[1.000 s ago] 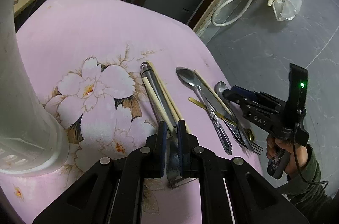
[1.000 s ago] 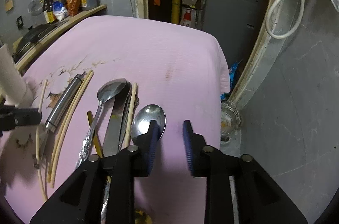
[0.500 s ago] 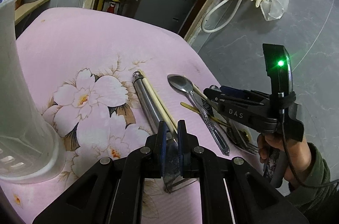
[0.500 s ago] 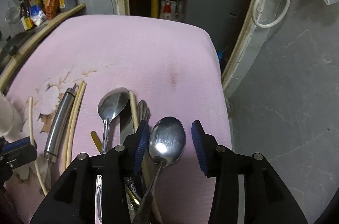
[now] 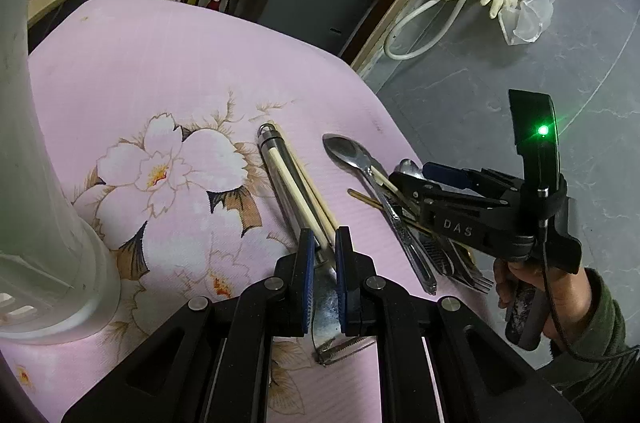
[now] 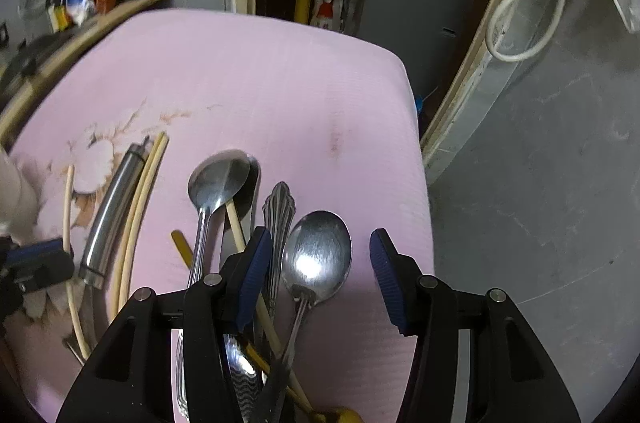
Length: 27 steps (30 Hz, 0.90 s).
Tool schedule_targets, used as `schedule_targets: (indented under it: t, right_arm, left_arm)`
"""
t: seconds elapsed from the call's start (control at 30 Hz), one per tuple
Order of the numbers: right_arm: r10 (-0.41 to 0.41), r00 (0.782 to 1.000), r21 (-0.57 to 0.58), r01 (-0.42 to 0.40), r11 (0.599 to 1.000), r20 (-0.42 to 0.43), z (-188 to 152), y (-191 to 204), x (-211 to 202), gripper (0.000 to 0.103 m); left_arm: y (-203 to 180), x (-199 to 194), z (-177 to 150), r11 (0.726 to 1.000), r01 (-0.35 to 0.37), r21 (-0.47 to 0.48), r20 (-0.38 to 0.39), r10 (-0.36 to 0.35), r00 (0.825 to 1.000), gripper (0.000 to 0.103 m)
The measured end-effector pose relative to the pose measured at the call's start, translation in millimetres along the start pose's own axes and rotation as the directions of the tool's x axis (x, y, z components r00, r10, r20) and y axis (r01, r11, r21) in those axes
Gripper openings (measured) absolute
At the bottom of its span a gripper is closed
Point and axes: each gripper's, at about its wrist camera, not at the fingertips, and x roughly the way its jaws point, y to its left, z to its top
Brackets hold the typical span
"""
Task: Organize utensils
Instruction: 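Lower the left tool onto a chopstick while the right tool grasps a steel spoon, then lift the chopstick with the left tool and lower it into the white caddy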
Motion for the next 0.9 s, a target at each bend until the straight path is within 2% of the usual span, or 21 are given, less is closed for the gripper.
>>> schedule_targets:
  t: [0.07,0.2,0.3,0.37,0.63,0.77,0.83,0.9]
  right_arm:
    - [-0.009,1.0,-0.02,0.009,1.0,-0.008,1,2,1,0.045]
    - [0.05,0.999,0.076,-0.048,0.996,-0.016,5,-8,7,0.043]
    - [0.016,1.0,0.032,-0.016,0.999,0.003,3,2,6,0.039]
    - [0.01,1.0,0.014,-0.01,1.0,0.012,0,5,5,0.032]
    - [0.082,0.995,0.016,-0.083,0.996,0.057,-10,-3,-3,0.032]
    - [0.13,0.977,0.011,-0.134,0.991,0.168,-23,0,-25,0.032]
    - [0.106,0.966,-0.016,-0.105,0.994,0.235,-29,7,-37,0.032]
    - [0.082,0.937,-0.049,-0.07,0.996,0.338,-36,17,-57,0.032]
  left_arm:
    - [1,-1,0,1.0,0.001,0.003,0.002,-0.001,1.0,0.008]
    - [4,-1,-1,1.0,0.003,0.0,0.0,-0.003,1.0,0.008]
    - [3,0,-2,1.0,0.003,0.0,-0.003,-0.003,1.0,0.008]
    - [3,-1,-1,1.0,0.006,0.0,-0.005,-0.006,1.0,0.008]
    - [2,-3,-2,1.0,0.01,0.009,0.007,-0.01,1.0,0.008]
    - [-5,-13,-3,0.999,0.017,0.045,0.061,-0.02,0.998,0.007]
    - [-13,-22,-5,0.997,0.003,0.083,0.112,-0.012,0.994,0.007]
    - [-21,-32,-7,0.993,-0.012,0.119,0.168,-0.008,0.986,0.006]
